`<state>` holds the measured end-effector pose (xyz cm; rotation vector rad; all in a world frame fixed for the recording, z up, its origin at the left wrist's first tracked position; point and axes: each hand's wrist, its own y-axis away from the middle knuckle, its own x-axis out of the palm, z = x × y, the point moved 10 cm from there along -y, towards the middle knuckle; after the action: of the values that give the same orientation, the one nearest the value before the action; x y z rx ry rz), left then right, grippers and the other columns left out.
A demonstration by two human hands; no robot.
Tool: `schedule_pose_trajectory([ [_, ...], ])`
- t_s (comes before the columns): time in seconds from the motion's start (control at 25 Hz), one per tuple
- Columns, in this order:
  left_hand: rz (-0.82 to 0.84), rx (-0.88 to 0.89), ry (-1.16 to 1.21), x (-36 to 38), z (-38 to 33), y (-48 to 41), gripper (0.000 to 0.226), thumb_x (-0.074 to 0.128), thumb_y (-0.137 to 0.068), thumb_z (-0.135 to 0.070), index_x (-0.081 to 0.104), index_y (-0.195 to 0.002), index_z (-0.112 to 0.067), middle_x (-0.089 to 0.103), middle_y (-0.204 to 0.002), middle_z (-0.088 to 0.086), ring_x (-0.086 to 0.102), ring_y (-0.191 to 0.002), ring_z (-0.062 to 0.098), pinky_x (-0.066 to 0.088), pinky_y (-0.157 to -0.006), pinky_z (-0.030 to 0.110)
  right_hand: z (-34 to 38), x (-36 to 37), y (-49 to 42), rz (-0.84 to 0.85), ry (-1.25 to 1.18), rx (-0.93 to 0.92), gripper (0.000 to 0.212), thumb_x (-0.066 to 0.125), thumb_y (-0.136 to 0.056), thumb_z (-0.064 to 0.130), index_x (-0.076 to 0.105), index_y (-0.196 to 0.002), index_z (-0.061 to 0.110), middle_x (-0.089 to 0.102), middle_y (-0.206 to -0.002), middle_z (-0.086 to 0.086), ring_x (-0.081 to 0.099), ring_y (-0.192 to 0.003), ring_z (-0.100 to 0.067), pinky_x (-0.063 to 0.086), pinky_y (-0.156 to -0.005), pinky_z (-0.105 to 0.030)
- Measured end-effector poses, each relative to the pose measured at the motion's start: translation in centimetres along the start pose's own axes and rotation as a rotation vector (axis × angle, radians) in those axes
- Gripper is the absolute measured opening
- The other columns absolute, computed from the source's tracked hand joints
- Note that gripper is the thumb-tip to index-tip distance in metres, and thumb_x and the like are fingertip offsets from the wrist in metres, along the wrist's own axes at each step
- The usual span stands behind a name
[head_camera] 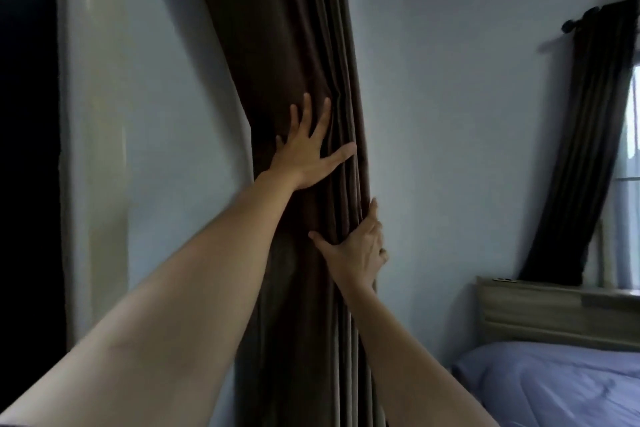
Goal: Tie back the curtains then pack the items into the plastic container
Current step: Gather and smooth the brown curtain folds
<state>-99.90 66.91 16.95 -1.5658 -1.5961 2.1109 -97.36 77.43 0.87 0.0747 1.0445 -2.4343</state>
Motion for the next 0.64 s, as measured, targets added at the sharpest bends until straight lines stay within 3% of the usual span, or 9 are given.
schedule_pose_trajectory([
  [0.12,0.060,-0.053,0.045,1.5,0.1,-1.1,0.089,0.030,-0.082,-0.073,-0.021,-0.144,-0.035,-0.033,-0.153,-0.003,-0.026,-0.142,0.023,0.005,-0.112,0.065,0.0,0.1,-1.8,0.042,-0.039,-0.091,0.106,0.074,-0.070,0.049,0.004,-0.147,0.026,0.044,-0.142,-0.001,0.049,-0.125,-0.022,0.044,-0.100,-0.042],
  [0.2,0.003,-0.066,0.056,1.3,-0.1,-0.5,0.087,0.030,-0.084,-0.071,-0.022,-0.144,-0.035,-0.032,-0.153,-0.004,-0.025,-0.142,0.022,0.005,-0.111,0.067,0.3,-0.5,-1.9,0.109,-0.110,-0.189,0.098,0.073,-0.071,0.046,0.010,-0.143,0.029,0.050,-0.135,0.005,0.057,-0.115,-0.019,0.052,-0.090,-0.039],
  [0.32,-0.105,-0.080,0.122,0.4,-0.8,2.3,0.089,0.023,-0.077,-0.077,-0.024,-0.141,-0.038,-0.030,-0.153,-0.009,-0.025,-0.142,0.016,0.002,-0.113,0.064,0.2,-1.3,0.3,0.261,-0.240,-0.336,0.085,0.070,-0.074,0.037,0.016,-0.139,0.028,0.056,-0.115,0.009,0.063,-0.097,-0.018,0.053,-0.077,-0.030],
  [0.4,-0.179,-0.072,0.215,-0.3,-1.6,4.5,0.090,0.017,-0.072,-0.082,-0.024,-0.140,-0.041,-0.029,-0.153,-0.013,-0.023,-0.142,0.009,0.000,-0.116,0.051,0.6,-2.0,2.9,0.373,-0.391,-0.430,0.074,0.070,-0.073,0.026,0.026,-0.133,0.028,0.055,-0.103,0.015,0.062,-0.088,-0.011,0.052,-0.073,-0.025],
  [0.48,-0.229,-0.110,0.312,-0.6,-2.4,7.0,0.082,0.013,-0.072,-0.080,-0.021,-0.138,-0.045,-0.029,-0.153,-0.013,-0.020,-0.135,-0.014,-0.003,-0.113,0.025,0.7,-1.6,5.2,0.576,-0.627,-0.464,0.061,0.071,-0.069,0.021,0.038,-0.118,0.032,0.057,-0.102,0.013,0.061,-0.091,-0.007,0.053,-0.075,-0.024],
  [0.56,-0.289,-0.189,0.351,-0.7,-2.6,9.7,0.076,0.009,-0.071,-0.080,-0.018,-0.135,-0.048,-0.031,-0.153,-0.011,-0.021,-0.116,-0.035,-0.004,-0.099,0.002,0.7,-0.5,7.1,0.847,-0.903,-0.421,0.059,0.070,-0.067,0.026,0.043,-0.119,0.031,0.056,-0.114,-0.002,0.060,-0.102,-0.012,0.053,-0.082,-0.027],
  [0.64,-0.355,-0.241,0.348,-0.1,-2.4,12.6,0.074,0.006,-0.071,-0.083,-0.013,-0.135,-0.051,-0.028,-0.154,-0.010,-0.027,-0.118,-0.030,-0.008,-0.096,-0.002,0.5,0.7,8.0,1.038,-1.095,-0.308,0.060,0.064,-0.073,0.041,0.044,-0.127,0.027,0.049,-0.130,-0.006,0.055,-0.117,-0.016,0.050,-0.095,-0.034],
])
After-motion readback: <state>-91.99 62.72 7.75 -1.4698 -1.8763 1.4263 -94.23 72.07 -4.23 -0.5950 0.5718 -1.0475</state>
